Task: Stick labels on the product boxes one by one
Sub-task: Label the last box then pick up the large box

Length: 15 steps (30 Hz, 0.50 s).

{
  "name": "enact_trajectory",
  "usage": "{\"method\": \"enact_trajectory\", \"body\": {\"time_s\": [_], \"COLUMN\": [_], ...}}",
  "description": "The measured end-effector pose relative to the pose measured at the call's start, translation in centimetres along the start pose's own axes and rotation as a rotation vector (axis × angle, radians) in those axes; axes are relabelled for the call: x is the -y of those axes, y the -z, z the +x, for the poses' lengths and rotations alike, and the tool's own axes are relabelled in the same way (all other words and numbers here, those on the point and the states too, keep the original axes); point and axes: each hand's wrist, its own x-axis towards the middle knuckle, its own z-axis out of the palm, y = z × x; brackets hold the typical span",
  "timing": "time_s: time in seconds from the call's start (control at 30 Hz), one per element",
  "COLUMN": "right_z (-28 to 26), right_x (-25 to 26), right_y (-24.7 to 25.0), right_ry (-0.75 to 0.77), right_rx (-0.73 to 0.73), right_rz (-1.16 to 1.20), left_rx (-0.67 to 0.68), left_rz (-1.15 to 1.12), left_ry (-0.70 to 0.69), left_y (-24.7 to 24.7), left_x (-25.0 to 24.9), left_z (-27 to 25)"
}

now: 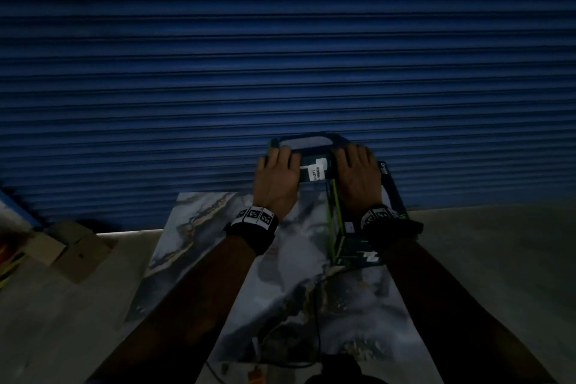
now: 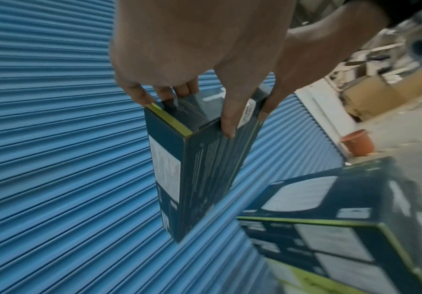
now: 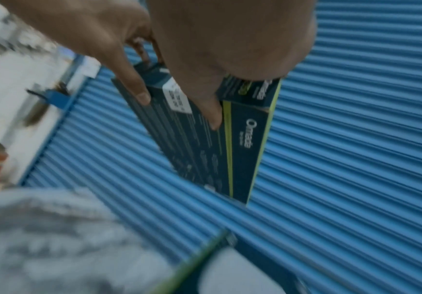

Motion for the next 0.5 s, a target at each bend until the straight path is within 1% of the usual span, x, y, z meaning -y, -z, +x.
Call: {"method": "enact_trajectory", "body": {"time_s": [0.07,0.2,0.33,0.5], "right_z": [-1.8,-5.6,-9.5,-14.1], "right_x": [-2.6,-7.8,-11.4,-13.6], "right_y": [0.0,-1.2,-3.1,-6.1], "right_ry": [-0.007,-0.070,-0.102,-0.119], "right_rx": [-0.052,-0.117,-0.078,-0.051], "right_rz": [-0.016,-0.082,-0.086,-0.087], "left_rx": [-0.005,0.041,0.073,0.139], "left_rz": [-0.001,-0.017,0.001,-0.015], "left_ry": [-0.029,-0.109,-0.158,-0.252], "left_y": [-0.7,-2.8,-5.4,-9.9], "left_x": [-2.8,-8.5,-12.9,-15.8], "left_z": [0.5,1.6,1.7,0.1]}}
